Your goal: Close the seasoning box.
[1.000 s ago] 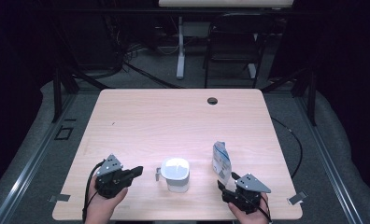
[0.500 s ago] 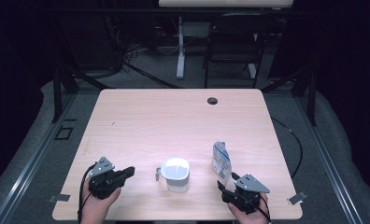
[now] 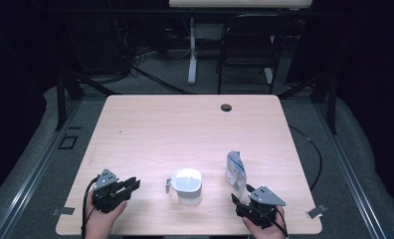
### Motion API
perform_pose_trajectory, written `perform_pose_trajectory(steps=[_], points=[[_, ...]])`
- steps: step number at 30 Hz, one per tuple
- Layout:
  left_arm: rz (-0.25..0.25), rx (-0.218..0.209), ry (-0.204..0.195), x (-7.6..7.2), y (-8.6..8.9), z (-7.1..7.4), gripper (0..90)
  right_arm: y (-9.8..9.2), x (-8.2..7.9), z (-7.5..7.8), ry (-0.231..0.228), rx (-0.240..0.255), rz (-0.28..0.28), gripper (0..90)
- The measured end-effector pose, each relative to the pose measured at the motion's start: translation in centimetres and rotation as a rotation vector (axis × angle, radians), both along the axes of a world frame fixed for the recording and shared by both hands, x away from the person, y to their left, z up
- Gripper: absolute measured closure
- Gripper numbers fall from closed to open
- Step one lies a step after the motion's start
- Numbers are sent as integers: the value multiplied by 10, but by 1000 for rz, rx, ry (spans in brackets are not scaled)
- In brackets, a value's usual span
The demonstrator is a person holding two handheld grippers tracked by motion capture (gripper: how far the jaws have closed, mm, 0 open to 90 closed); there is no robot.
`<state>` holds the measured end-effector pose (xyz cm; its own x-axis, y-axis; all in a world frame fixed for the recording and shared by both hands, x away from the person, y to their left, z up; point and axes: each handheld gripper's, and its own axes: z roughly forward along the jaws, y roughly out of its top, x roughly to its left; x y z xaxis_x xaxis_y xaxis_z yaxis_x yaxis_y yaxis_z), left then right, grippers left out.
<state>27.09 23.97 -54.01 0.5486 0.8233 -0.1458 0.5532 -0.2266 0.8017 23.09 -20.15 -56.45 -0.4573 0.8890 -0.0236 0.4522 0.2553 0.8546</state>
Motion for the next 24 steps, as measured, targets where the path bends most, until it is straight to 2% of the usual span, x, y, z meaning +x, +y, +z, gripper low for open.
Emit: perform_pose_trajectory(steps=[13,20,24], points=[[65,17,-24,3,8,-9,513,2,0,-2,6,-18,1,387],[107,12,-26,4,13,-11,465,2,1,-5,9,-18,3,386],[113,17,-16,4,15,-11,455,2,1,-5,9,-20,3,383]])
